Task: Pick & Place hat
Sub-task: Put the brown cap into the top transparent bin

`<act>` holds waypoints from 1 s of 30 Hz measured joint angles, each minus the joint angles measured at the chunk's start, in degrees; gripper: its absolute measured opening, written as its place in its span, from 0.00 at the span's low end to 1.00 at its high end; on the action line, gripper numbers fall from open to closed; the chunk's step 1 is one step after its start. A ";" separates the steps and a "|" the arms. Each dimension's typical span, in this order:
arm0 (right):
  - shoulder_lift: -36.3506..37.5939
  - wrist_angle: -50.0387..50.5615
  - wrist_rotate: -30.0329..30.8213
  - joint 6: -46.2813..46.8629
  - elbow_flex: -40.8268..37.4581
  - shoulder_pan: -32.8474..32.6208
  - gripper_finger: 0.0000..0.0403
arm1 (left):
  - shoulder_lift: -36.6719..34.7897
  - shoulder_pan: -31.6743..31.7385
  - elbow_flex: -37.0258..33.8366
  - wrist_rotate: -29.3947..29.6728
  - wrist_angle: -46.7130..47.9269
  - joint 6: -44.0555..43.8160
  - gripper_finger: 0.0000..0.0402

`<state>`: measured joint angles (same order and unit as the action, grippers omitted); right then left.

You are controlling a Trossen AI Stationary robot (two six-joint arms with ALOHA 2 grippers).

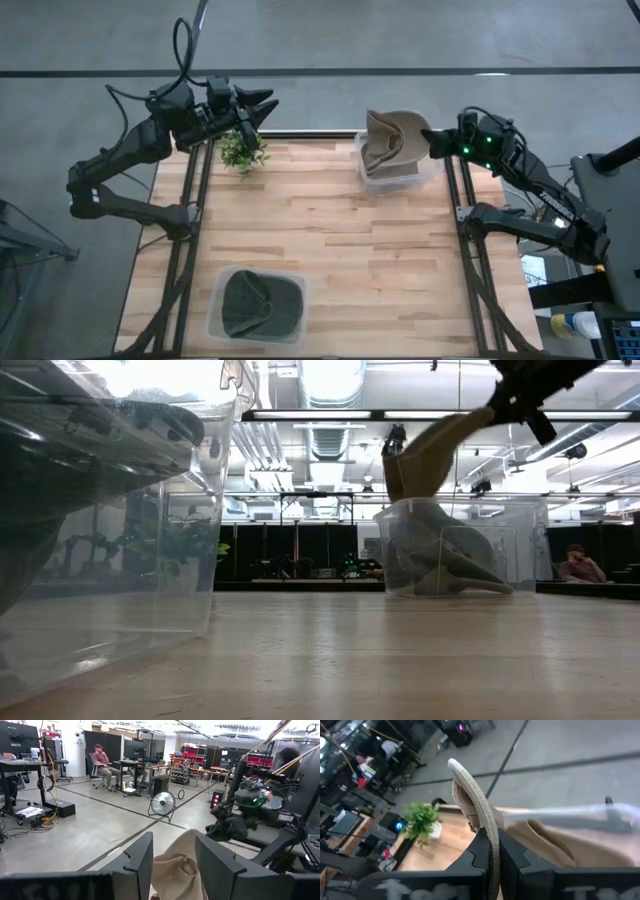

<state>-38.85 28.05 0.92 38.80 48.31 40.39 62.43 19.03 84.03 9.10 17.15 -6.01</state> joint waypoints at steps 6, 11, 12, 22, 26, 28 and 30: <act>-0.80 0.02 -5.38 0.25 -4.25 5.37 0.02 | 0.00 0.00 -0.07 0.00 0.19 -0.14 0.35; -4.31 -0.16 -5.36 0.93 -4.73 8.54 0.03 | 0.02 0.00 -0.07 0.00 0.17 -0.17 0.35; -5.16 -0.18 -5.51 0.90 -4.73 9.07 0.03 | 0.02 0.00 -0.07 0.00 0.17 -0.18 0.35; -13.73 0.41 -6.85 -2.69 -4.65 10.06 0.12 | 0.04 0.00 -0.07 0.00 0.13 -0.23 0.35; -15.06 1.00 -6.79 -4.38 -4.56 10.06 0.26 | 0.11 0.00 -0.07 0.00 0.26 -0.23 0.35; -15.27 2.64 -6.82 -5.43 -4.27 10.06 0.35 | 0.11 0.00 -0.07 0.00 0.80 -0.24 0.35; -15.12 5.00 -6.77 -5.59 -3.23 10.10 0.43 | 0.13 0.00 -0.07 0.00 1.23 -0.25 0.35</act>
<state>-53.97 33.05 -5.85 33.21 45.07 50.50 62.57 19.03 83.96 9.10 18.38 -6.26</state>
